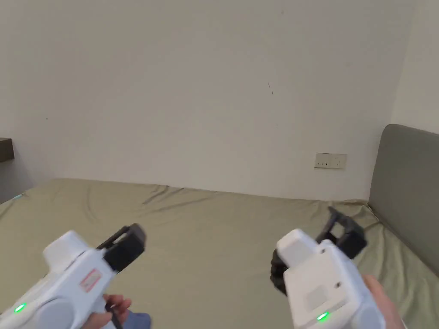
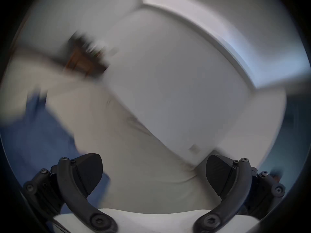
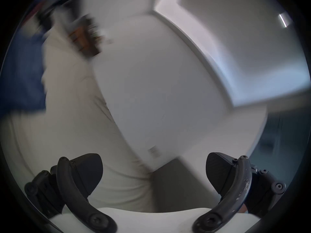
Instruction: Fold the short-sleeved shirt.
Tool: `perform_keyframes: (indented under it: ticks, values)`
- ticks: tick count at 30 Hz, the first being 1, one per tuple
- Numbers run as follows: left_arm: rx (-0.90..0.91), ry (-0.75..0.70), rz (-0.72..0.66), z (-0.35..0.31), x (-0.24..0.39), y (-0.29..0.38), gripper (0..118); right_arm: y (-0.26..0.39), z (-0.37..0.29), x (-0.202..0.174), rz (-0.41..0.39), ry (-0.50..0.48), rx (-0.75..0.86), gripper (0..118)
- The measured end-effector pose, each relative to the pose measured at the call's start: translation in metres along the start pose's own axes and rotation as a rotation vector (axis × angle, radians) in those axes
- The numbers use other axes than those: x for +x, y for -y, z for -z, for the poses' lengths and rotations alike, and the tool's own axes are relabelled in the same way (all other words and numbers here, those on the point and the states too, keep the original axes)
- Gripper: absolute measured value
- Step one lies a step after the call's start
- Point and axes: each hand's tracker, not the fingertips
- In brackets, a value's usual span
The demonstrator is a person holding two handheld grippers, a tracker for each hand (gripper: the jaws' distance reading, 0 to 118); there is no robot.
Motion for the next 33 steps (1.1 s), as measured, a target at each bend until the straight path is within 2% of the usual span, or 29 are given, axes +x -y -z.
perform_keyframes:
  ticks: [2,4,5,7,9,11,13,15,17,33]
  values:
    - [0.051,0.027,0.313,-0.007,0.048,-0.009,118,0.015,0.003,0.04,0.403,-0.074,-0.029,118]
    - [0.12,0.017,0.52,-0.013,0.083,0.002,118,0.041,-0.002,0.066,0.775,-0.118,0.004,118]
    - [0.156,0.014,0.593,-0.016,0.096,0.011,118,0.049,-0.014,0.072,0.899,-0.101,0.035,118]
    - [0.189,0.007,0.653,-0.016,0.108,0.029,118,0.068,-0.027,0.073,0.997,-0.02,0.05,118]
    - [0.131,-0.003,0.626,-0.011,0.109,0.047,118,0.087,-0.026,0.069,0.939,0.01,-0.013,118]
    - [0.028,0.07,0.496,-0.003,0.101,0.055,118,0.096,-0.03,0.063,0.841,0.004,-0.05,118]
    - [-0.033,0.093,0.386,0.002,0.09,0.058,118,0.1,-0.029,0.058,0.776,-0.035,-0.073,118]
    - [-0.023,0.07,0.368,0.007,0.087,0.058,118,0.098,-0.031,0.055,0.731,-0.046,-0.053,118]
    - [0.013,0.04,0.38,0.0,0.086,0.054,118,0.09,-0.034,0.049,0.69,-0.004,-0.024,118]
    - [0.002,0.087,0.448,-0.005,0.082,0.059,118,0.078,-0.038,0.038,0.689,-0.048,0.011,118]
